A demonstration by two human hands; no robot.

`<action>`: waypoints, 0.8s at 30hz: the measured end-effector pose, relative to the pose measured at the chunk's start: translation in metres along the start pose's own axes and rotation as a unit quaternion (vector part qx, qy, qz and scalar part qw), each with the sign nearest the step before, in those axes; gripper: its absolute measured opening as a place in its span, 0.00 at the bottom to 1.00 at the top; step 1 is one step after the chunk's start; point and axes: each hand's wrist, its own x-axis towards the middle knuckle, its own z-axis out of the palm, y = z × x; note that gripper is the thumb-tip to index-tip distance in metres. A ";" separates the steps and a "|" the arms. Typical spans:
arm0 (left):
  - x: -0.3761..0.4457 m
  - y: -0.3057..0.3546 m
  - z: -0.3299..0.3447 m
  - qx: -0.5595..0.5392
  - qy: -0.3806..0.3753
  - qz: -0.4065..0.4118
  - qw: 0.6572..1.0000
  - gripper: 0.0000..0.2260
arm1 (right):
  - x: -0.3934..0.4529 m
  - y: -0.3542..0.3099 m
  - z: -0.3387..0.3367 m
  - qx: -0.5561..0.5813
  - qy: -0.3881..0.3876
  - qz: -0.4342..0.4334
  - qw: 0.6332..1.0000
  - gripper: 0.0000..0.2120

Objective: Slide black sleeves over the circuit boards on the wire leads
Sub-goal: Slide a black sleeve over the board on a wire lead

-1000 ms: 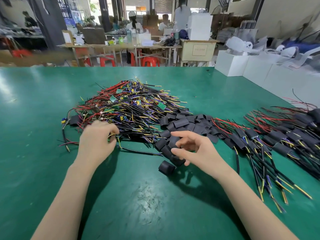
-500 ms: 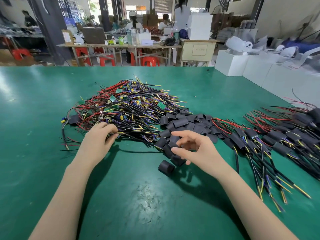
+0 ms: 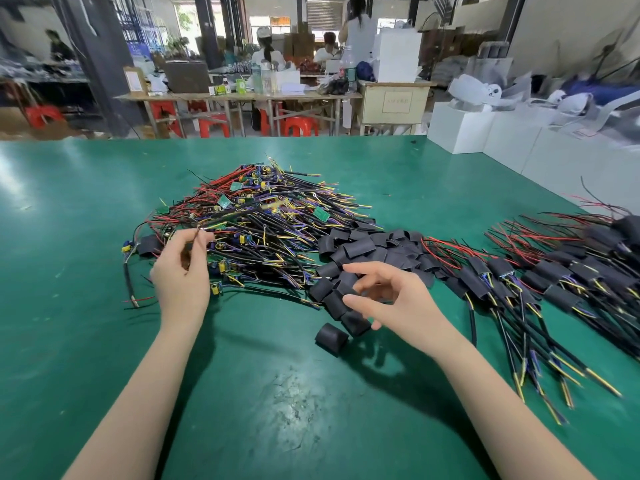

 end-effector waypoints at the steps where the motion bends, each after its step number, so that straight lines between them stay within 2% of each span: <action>1: 0.000 0.002 0.000 -0.008 0.012 0.009 1.000 0.08 | 0.000 0.000 0.000 0.000 0.001 0.000 1.000 0.17; 5: -0.001 0.013 -0.001 -0.059 -0.012 0.034 0.998 0.09 | 0.000 0.000 0.000 -0.002 0.009 -0.004 1.000 0.16; 11: -0.006 0.020 -0.003 -0.067 -0.189 0.046 0.979 0.13 | 0.003 0.007 -0.002 0.026 0.079 0.013 0.996 0.09; 14: -0.010 0.023 0.000 -0.065 -0.256 0.050 0.963 0.15 | 0.005 0.009 -0.007 -0.004 0.121 -0.004 0.993 0.08; 21: -0.013 0.028 0.003 -0.094 -0.331 0.008 0.939 0.15 | 0.007 0.009 -0.013 -0.055 0.172 -0.025 0.983 0.06; 24: -0.012 0.030 0.001 -0.106 -0.350 0.001 0.931 0.16 | 0.007 0.008 -0.017 -0.097 0.191 -0.056 0.975 0.09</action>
